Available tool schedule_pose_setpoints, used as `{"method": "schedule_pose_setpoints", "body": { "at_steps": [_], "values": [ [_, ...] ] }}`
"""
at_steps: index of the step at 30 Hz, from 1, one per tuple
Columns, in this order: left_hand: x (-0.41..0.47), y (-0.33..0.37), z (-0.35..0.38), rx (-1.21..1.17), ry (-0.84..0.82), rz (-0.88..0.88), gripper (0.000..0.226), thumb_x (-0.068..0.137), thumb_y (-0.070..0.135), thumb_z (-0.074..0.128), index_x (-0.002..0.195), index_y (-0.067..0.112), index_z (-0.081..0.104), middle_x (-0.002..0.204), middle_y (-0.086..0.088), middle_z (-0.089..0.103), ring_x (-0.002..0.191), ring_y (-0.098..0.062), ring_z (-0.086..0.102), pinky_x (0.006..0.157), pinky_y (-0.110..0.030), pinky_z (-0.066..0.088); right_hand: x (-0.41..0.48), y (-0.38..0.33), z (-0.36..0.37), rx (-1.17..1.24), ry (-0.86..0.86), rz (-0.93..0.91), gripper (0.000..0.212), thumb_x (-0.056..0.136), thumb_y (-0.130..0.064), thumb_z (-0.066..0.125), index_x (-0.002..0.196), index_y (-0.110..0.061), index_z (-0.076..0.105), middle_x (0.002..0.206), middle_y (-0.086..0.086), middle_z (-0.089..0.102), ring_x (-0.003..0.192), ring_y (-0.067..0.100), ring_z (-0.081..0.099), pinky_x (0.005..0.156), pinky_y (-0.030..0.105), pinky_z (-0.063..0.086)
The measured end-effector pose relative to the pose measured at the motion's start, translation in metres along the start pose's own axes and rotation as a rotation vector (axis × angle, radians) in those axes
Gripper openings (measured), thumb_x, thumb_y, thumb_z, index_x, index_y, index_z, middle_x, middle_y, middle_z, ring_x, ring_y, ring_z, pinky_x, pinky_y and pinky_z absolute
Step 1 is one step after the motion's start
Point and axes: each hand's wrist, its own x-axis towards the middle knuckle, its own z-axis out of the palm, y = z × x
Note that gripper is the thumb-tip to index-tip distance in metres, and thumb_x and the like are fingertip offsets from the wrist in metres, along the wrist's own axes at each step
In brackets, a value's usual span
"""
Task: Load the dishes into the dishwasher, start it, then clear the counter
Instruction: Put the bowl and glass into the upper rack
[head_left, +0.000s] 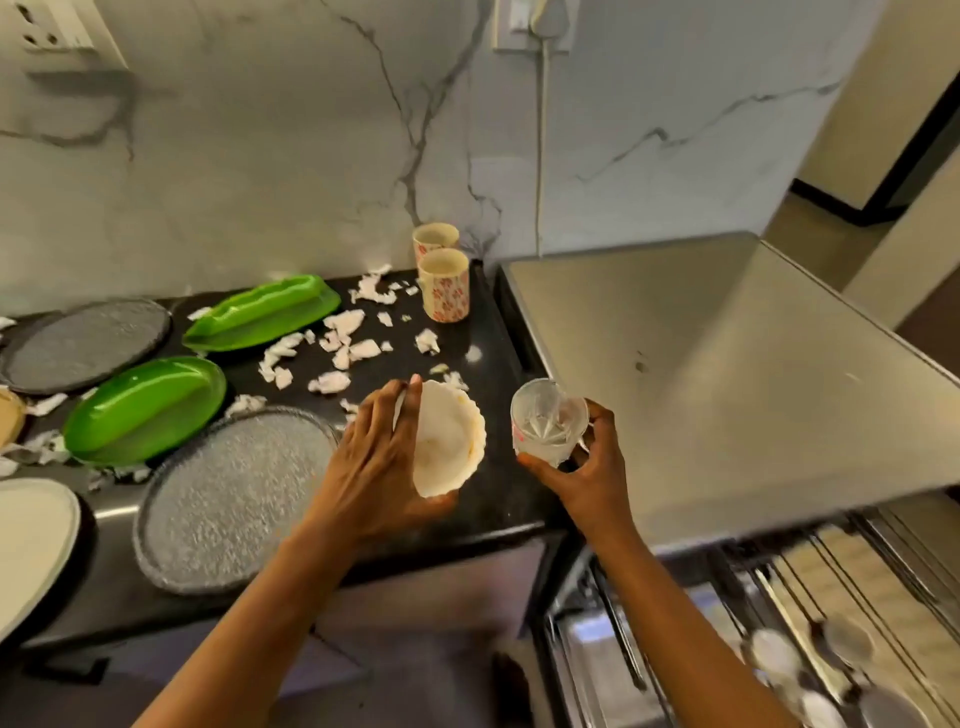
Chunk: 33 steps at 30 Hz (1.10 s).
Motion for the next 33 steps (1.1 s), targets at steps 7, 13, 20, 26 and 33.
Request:
{"method": "schedule_pose_setpoints", "body": {
  "at_steps": [7, 13, 20, 26, 33],
  "values": [
    [-0.091, 0.077, 0.02, -0.112, -0.072, 0.093, 0.115, 0.058, 0.066, 0.052, 0.15, 0.006, 0.017, 0.147, -0.017, 0.028, 0.132, -0.035, 0.03, 0.106, -0.048, 0.033, -0.123, 0.001, -0.079, -0.01, 0.049, 0.126, 0.083, 0.053, -0.039, 0.083, 0.124, -0.027, 0.041, 0.126, 0.003, 0.051, 0.115, 0.014, 0.054, 0.093, 0.029, 0.05],
    [-0.132, 0.142, 0.05, -0.238, -0.135, 0.091, 0.116, 0.057, 0.071, 0.051, 0.148, 0.006, 0.021, 0.144, -0.016, 0.032, 0.131, -0.033, 0.03, 0.106, -0.047, 0.033, -0.188, 0.011, -0.138, -0.095, 0.092, 0.214, 0.074, 0.056, -0.029, 0.085, 0.116, -0.034, 0.042, 0.115, -0.011, 0.056, 0.105, 0.001, 0.057, 0.088, 0.02, 0.049],
    [-0.157, 0.212, 0.087, -0.278, -0.201, 0.084, 0.112, 0.057, 0.066, 0.053, 0.146, 0.004, 0.027, 0.138, -0.018, 0.037, 0.123, -0.033, 0.033, 0.097, -0.048, 0.041, -0.23, 0.041, -0.213, -0.19, 0.135, 0.35, 0.077, 0.056, -0.037, 0.085, 0.117, -0.043, 0.038, 0.119, -0.01, 0.052, 0.11, 0.01, 0.052, 0.086, 0.023, 0.049],
    [-0.175, 0.279, 0.136, -0.237, -0.261, -0.018, 0.115, 0.056, 0.069, 0.053, 0.147, 0.005, 0.024, 0.14, -0.018, 0.035, 0.125, -0.034, 0.033, 0.1, -0.051, 0.04, -0.218, 0.096, -0.319, -0.281, 0.104, 0.449, 0.078, 0.062, -0.026, 0.087, 0.126, -0.018, 0.043, 0.117, 0.0, 0.053, 0.106, 0.021, 0.055, 0.076, 0.028, 0.053],
    [-0.209, 0.343, 0.177, -0.275, -0.347, -0.291, 0.121, 0.054, 0.073, 0.054, 0.15, 0.013, 0.013, 0.147, -0.011, 0.021, 0.133, -0.031, 0.021, 0.105, -0.051, 0.036, -0.166, 0.153, -0.357, -0.72, -0.5, 0.424, 0.083, 0.064, -0.031, 0.084, 0.132, -0.012, 0.041, 0.125, 0.013, 0.049, 0.112, 0.029, 0.05, 0.089, 0.033, 0.045]
  ]
}}
